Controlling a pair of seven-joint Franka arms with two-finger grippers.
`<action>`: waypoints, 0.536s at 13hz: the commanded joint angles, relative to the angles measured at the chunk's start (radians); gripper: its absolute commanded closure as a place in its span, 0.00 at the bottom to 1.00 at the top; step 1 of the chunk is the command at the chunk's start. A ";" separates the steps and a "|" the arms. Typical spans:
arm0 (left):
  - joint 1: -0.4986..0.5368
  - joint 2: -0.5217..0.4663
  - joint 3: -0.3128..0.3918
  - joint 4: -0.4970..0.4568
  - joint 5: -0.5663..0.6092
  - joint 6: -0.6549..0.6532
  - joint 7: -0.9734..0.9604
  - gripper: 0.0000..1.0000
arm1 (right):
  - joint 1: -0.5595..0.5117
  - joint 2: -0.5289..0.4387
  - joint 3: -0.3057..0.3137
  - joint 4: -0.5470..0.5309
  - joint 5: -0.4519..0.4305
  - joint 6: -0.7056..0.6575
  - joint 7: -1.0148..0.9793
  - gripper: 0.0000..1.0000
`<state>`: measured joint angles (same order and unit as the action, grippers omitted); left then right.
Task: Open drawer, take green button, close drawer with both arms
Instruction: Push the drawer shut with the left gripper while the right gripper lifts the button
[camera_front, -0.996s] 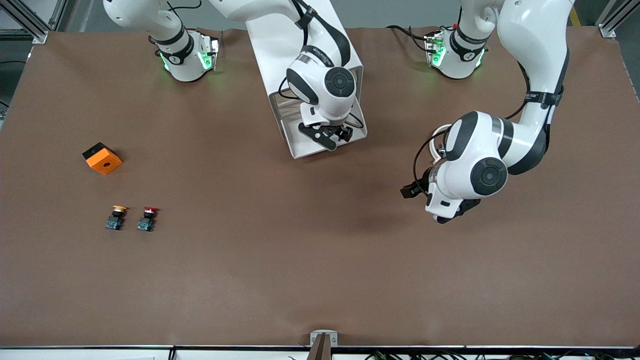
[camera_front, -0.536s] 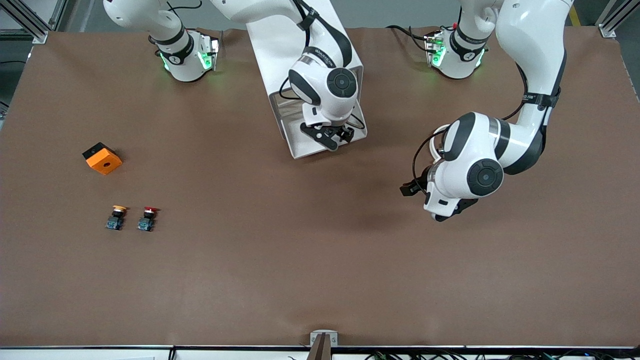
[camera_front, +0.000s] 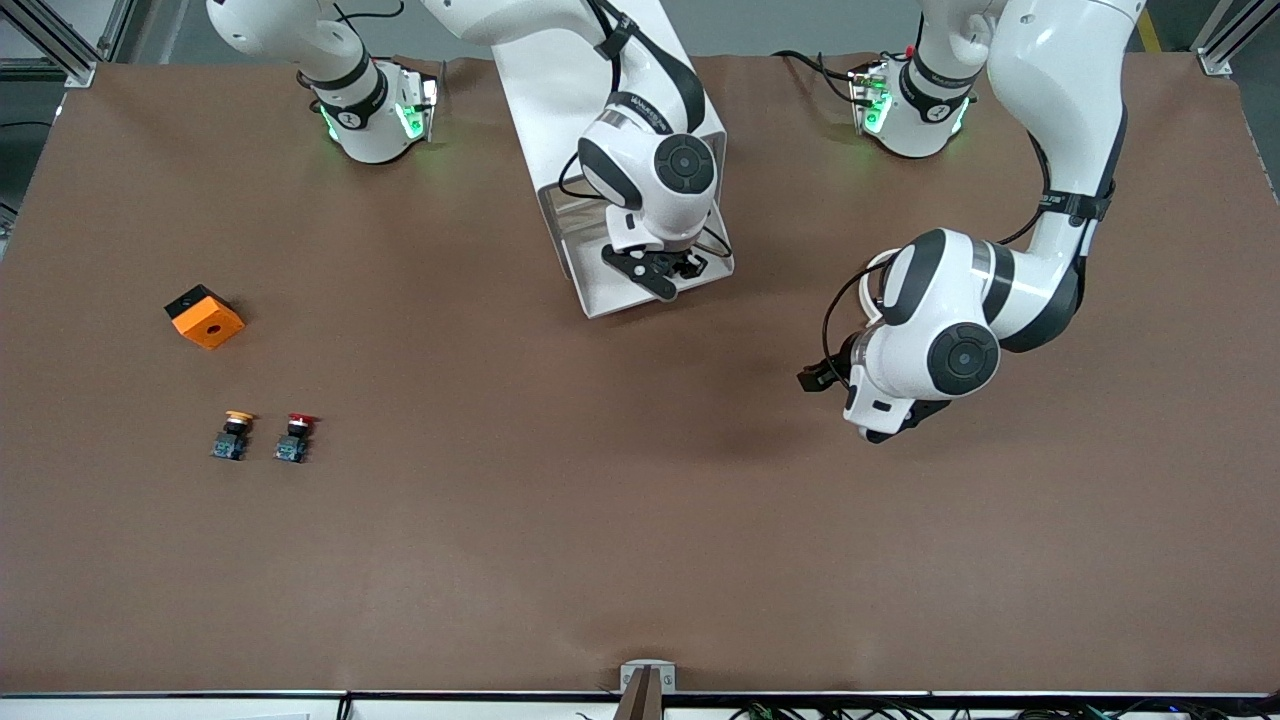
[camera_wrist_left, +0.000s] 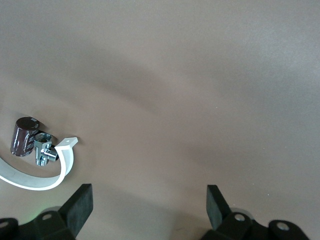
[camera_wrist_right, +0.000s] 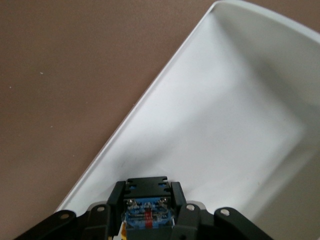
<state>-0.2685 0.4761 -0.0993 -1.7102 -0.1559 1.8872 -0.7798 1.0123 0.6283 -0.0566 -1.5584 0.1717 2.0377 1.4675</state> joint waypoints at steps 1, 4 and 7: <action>-0.021 -0.001 -0.002 -0.009 0.012 0.027 -0.004 0.00 | 0.008 0.002 -0.011 0.024 0.034 -0.016 0.011 1.00; -0.072 0.016 -0.004 -0.011 0.012 0.085 -0.006 0.00 | -0.003 -0.001 -0.011 0.058 0.035 -0.021 0.008 1.00; -0.145 0.054 -0.004 -0.012 0.006 0.182 -0.079 0.00 | -0.049 0.001 -0.011 0.129 0.035 -0.076 -0.015 1.00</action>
<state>-0.3761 0.5126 -0.1029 -1.7159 -0.1560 2.0132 -0.8106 0.9989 0.6283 -0.0726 -1.4860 0.1873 2.0119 1.4673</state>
